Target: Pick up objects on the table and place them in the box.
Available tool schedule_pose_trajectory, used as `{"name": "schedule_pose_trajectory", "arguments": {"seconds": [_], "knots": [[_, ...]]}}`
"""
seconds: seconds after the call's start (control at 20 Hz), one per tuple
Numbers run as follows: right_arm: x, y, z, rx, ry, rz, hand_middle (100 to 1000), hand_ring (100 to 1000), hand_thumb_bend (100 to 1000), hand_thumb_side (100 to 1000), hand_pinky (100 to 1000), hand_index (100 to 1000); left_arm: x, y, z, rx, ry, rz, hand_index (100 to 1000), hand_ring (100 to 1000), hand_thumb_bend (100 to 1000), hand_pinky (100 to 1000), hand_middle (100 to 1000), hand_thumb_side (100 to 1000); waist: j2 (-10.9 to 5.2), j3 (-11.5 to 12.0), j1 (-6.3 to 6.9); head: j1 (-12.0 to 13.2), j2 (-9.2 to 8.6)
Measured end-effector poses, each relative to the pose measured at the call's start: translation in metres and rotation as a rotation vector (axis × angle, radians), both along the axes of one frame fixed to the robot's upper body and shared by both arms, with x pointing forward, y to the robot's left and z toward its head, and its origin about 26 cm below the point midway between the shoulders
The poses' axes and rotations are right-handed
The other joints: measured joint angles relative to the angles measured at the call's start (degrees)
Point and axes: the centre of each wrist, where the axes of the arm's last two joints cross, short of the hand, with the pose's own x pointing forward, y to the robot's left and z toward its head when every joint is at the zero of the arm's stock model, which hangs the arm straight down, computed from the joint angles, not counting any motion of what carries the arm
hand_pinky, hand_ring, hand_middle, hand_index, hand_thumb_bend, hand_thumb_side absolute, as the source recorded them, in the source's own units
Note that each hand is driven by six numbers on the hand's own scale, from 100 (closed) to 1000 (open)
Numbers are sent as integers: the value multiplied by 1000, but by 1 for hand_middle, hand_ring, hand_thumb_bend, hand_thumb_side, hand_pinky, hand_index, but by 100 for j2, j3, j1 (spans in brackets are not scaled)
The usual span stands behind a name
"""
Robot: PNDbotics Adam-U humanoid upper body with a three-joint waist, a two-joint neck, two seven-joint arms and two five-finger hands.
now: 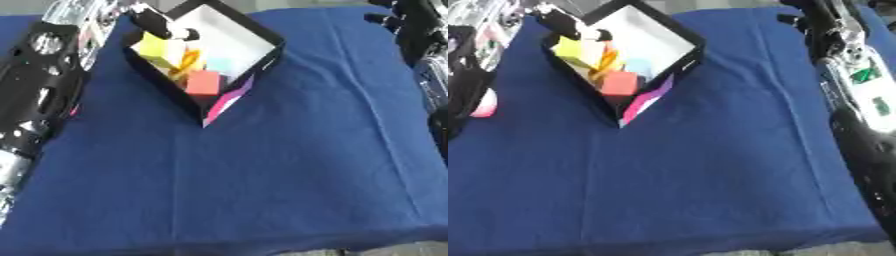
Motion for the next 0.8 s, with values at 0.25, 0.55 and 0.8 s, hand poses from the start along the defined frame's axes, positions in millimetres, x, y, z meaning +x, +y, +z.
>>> {"name": "schedule_pose_trajectory", "arguments": {"seconds": [0.25, 0.55, 0.8], "knots": [[-1, -7, -3, -10, 6, -19, 818, 901, 136, 607, 826, 862, -10, 39, 27, -123, 0, 39, 889, 808, 398, 867, 777, 518, -6, 115, 1, -87, 0], [-3, -14, -6, -20, 14, -40, 818, 901, 136, 609, 826, 861, -22, 100, 44, -216, 172, 152, 886, 826, 333, 887, 787, 536, -6, 223, 2, -173, 0], [-3, -16, -7, -23, 18, -46, 818, 901, 135, 612, 826, 861, -35, 124, 46, -210, 377, 206, 894, 842, 339, 897, 801, 665, -6, 260, 2, -203, 0]]}}
